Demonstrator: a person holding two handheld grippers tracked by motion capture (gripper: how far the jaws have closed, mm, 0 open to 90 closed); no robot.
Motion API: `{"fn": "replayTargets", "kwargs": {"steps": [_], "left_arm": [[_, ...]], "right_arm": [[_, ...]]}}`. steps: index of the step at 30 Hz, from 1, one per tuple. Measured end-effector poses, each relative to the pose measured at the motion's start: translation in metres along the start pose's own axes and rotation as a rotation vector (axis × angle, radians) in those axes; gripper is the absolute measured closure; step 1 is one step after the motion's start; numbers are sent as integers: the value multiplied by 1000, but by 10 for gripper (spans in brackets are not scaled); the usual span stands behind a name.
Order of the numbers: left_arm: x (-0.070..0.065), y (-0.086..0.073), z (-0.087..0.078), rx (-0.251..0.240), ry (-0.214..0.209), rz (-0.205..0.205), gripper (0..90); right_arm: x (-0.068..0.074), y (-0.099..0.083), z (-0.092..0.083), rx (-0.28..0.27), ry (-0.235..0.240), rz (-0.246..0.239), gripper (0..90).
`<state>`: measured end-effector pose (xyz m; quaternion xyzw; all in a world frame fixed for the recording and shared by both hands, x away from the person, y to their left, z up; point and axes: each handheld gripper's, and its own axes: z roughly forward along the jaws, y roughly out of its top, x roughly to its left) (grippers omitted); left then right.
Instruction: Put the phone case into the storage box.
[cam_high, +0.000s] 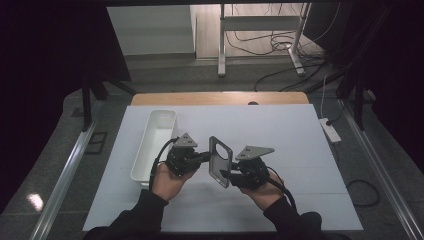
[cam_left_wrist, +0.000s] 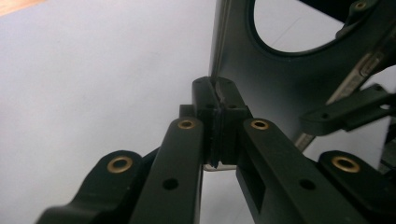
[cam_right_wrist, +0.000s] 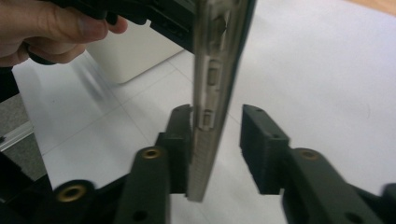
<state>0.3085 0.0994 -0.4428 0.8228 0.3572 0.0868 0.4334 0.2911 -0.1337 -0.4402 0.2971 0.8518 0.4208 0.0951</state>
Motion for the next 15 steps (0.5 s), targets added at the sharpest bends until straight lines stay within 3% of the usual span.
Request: {"fn": "replayTargets", "kwargs": {"steps": [8,15], "left_arm": [[7,1,-3,-10,35,-46,889],[16,2,-7,-1,49,-63,888]], "right_arm": [[-8,-1,-4,3,-2,12,450],[-16,-6,-12,32,28,2,283]]}}
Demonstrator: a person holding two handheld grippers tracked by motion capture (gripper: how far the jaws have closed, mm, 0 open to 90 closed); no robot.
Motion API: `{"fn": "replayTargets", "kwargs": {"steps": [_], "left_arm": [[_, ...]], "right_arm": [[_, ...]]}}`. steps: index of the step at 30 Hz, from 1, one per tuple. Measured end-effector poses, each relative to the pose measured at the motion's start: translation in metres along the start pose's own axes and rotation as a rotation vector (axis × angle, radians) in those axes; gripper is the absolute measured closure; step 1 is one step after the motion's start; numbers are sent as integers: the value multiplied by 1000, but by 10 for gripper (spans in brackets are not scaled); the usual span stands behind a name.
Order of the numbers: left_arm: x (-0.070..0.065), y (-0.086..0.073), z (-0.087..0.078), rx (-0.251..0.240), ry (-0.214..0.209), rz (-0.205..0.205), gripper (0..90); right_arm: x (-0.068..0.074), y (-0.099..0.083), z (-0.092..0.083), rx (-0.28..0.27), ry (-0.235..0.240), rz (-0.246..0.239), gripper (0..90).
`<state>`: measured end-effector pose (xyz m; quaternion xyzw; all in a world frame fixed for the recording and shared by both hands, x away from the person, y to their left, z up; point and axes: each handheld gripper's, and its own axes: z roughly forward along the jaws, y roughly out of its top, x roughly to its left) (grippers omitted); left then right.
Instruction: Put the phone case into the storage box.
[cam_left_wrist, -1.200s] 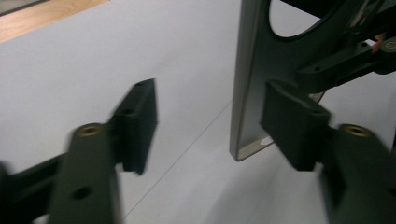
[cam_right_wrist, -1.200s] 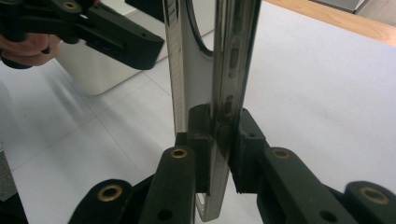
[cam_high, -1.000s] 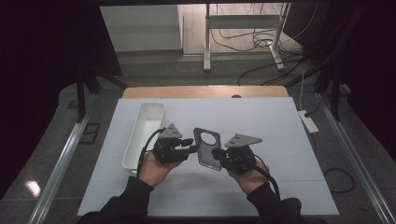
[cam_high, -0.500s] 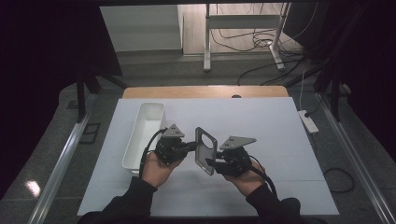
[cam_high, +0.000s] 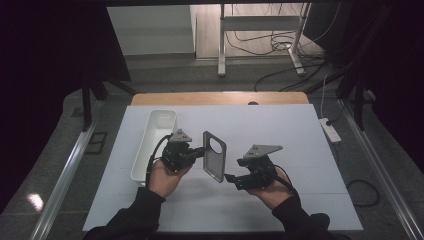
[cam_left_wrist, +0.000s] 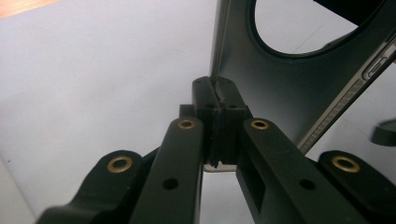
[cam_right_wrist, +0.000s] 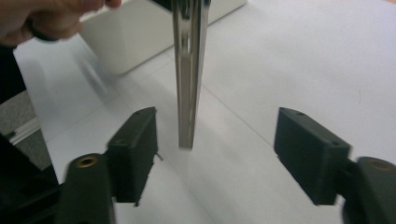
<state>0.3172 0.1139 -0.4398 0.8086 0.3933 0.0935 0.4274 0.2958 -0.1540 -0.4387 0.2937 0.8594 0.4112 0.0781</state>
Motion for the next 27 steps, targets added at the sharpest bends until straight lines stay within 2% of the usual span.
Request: {"fn": "replayTargets", "kwargs": {"steps": [3,9,18,22,27], "left_arm": [[4,1,-3,-2,7,-3,888],[11,5,-9,-15,15,-15,888],[22,11,-16,-21,26,-23,888],[26,13,-18,-20,32,-25,888],[34,17,-23,-17,42,-30,888]], "right_arm": [[-2,-4,-2,30,-12,-6,245],[-8,-10,-11,33,-22,-2,193],[-19,-25,-29,39,-46,52,132],[-22,-31,-35,37,-35,70,79],[-24,-40,-42,40,-67,75,47]]}}
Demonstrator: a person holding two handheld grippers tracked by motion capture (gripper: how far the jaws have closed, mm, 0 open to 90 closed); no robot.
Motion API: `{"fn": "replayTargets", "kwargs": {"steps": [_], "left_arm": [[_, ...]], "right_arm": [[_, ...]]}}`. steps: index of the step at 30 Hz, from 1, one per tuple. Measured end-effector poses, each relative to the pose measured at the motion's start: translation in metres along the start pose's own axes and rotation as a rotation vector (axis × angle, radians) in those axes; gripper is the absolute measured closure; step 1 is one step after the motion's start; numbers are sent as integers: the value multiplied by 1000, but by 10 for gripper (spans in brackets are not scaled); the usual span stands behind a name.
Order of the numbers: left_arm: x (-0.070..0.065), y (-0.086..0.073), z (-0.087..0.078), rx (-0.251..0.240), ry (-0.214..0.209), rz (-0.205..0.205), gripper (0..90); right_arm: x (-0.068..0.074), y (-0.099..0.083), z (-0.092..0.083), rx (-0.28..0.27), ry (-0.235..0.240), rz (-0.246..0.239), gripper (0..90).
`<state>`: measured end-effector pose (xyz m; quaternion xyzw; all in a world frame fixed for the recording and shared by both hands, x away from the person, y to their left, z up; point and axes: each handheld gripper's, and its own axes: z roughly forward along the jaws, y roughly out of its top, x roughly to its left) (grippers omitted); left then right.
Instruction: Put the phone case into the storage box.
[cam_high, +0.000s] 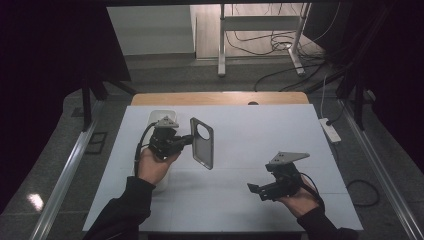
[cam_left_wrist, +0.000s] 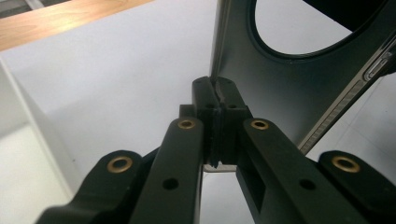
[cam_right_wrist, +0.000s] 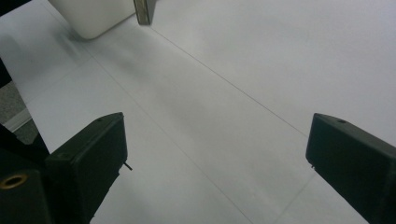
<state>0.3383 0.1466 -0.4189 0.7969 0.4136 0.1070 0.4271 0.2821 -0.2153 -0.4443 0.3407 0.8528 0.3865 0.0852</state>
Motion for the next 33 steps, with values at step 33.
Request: {"fn": "replayTargets", "kwargs": {"steps": [33], "left_arm": [[55,26,-35,-23,130,-72,888]], "right_arm": [[-14,-47,-43,-23,-113,70,0]]}}
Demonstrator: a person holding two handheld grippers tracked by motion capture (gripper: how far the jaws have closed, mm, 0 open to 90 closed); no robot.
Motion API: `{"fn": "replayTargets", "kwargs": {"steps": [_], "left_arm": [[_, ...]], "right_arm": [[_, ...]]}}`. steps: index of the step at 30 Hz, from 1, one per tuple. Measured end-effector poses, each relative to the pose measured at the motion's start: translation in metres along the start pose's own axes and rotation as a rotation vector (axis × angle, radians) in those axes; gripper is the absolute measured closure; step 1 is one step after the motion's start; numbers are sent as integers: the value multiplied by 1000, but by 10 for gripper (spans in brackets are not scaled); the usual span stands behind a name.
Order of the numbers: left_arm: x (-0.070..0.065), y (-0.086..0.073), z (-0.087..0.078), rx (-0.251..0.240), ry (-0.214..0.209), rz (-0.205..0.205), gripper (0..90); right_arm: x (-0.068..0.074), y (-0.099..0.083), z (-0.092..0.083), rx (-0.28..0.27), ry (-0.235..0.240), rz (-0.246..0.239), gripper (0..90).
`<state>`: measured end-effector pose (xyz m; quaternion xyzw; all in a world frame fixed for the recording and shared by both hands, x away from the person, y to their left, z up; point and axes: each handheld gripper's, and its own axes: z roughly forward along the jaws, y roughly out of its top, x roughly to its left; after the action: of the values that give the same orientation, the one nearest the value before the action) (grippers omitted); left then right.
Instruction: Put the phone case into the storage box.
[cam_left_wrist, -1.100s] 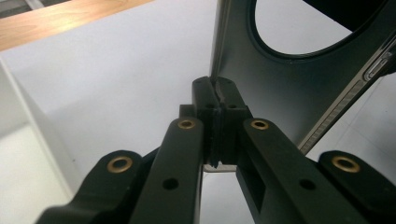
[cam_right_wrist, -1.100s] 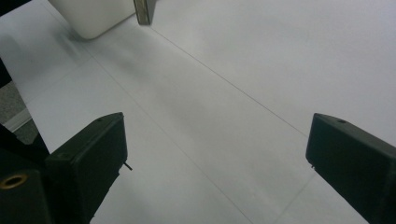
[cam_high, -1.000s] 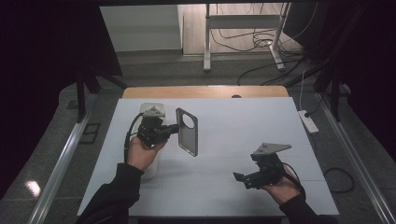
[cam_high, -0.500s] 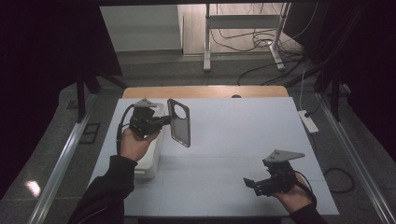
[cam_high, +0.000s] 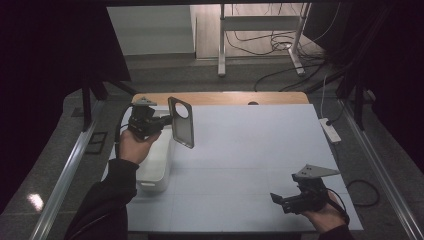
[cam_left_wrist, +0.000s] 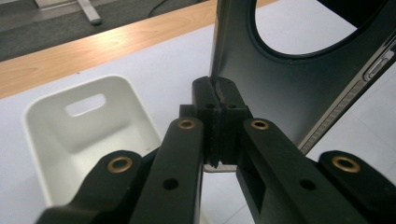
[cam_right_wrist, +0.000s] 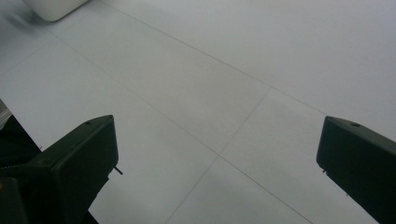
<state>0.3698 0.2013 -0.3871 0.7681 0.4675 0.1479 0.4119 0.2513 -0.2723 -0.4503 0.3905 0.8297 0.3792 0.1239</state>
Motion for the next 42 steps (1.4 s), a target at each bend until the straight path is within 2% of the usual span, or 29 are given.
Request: {"fn": "replayTargets", "kwargs": {"steps": [10,16,24,38,41,42], "left_arm": [[19,6,-7,-13,46,-32,888],[29,11,-10,-13,75,-42,888],[43,18,-12,-17,118,-60,888],[68,23,-3,-12,184,-114,888],[71,23,-1,-9,200,-114,888],[74,22,1,-15,202,-126,888]], "right_arm": [[-6,-7,-9,-16,-21,26,0],[-11,-12,-13,-19,-49,30,0],[-17,-21,-24,-39,-84,65,0],[-20,-28,-33,-63,-100,96,0],[-20,-28,-33,-57,-98,96,0],[-19,-28,-32,-55,-102,93,3]]}}
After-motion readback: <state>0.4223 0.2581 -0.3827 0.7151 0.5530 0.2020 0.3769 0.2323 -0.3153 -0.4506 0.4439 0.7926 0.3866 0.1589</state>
